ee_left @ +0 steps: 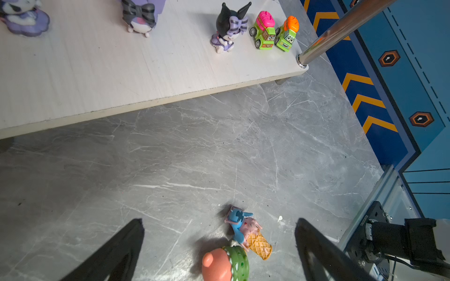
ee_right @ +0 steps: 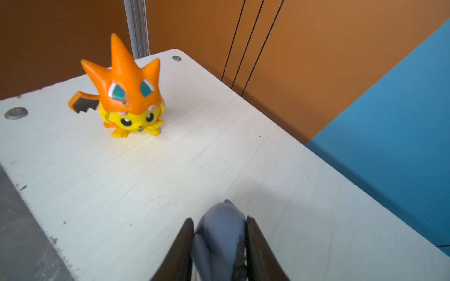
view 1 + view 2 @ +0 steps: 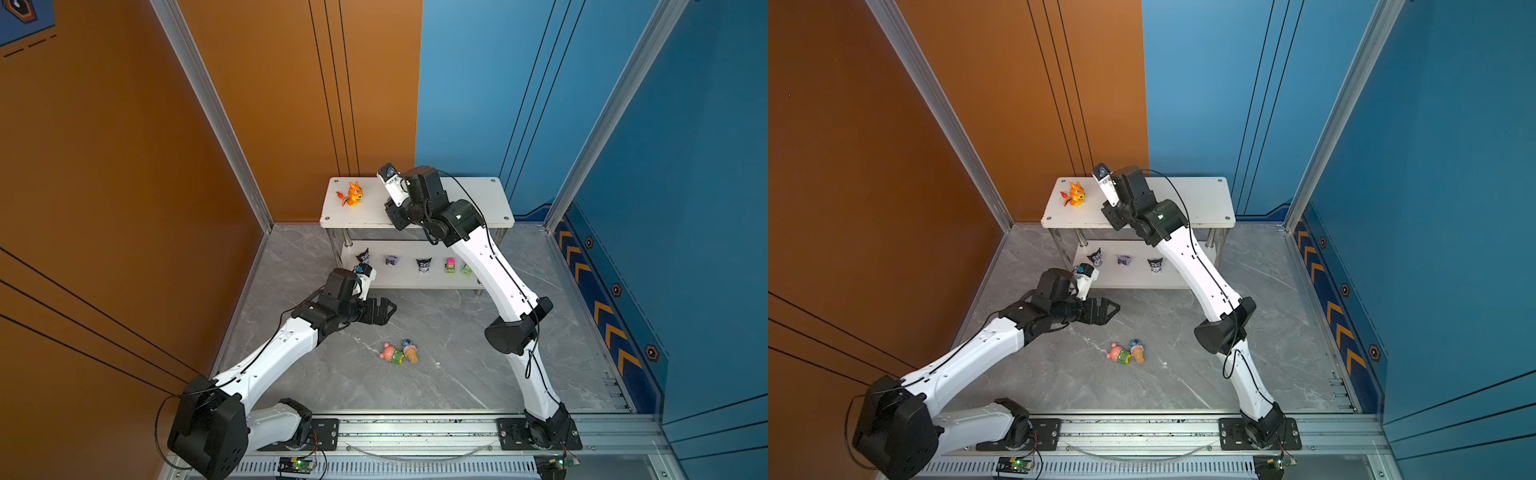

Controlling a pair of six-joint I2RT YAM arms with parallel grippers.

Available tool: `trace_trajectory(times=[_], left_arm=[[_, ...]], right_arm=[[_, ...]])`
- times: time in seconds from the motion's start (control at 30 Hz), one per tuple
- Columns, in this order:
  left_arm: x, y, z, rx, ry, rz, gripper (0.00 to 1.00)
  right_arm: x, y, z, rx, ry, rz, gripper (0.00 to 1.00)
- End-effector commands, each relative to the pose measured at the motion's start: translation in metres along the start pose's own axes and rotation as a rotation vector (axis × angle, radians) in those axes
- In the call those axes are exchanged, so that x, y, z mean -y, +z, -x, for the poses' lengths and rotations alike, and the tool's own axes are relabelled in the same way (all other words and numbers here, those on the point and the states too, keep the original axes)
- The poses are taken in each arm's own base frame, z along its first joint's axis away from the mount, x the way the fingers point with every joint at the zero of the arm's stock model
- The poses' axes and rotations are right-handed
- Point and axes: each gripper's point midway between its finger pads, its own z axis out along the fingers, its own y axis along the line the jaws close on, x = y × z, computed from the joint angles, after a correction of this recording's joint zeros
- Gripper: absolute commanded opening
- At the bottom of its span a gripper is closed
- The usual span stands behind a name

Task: Place and organize the plastic toys onto the shelf
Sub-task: 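Lower the Eeyore figure onto the top shelf and open the right gripper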

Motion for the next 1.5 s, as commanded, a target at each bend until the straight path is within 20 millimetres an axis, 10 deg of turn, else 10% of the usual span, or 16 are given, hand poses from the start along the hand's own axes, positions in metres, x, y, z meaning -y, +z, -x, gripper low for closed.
trace_trajectory(times=[0.0, 1.03, 1.47], left_arm=[[0.001, -0.005, 0.007, 0.015, 0.0, -0.012, 0.98], [0.001, -0.004, 0.007, 0.015, -0.003, -0.016, 0.98], [0.002, -0.008, 0.008, 0.027, -0.003, -0.013, 0.98]], right_arm=[[0.0, 0.008, -0.002, 0.001, 0.002, -0.002, 0.29], [0.012, -0.008, 0.003, 0.015, 0.021, 0.028, 0.56], [0.026, -0.086, 0.055, 0.17, 0.077, 0.026, 0.72]])
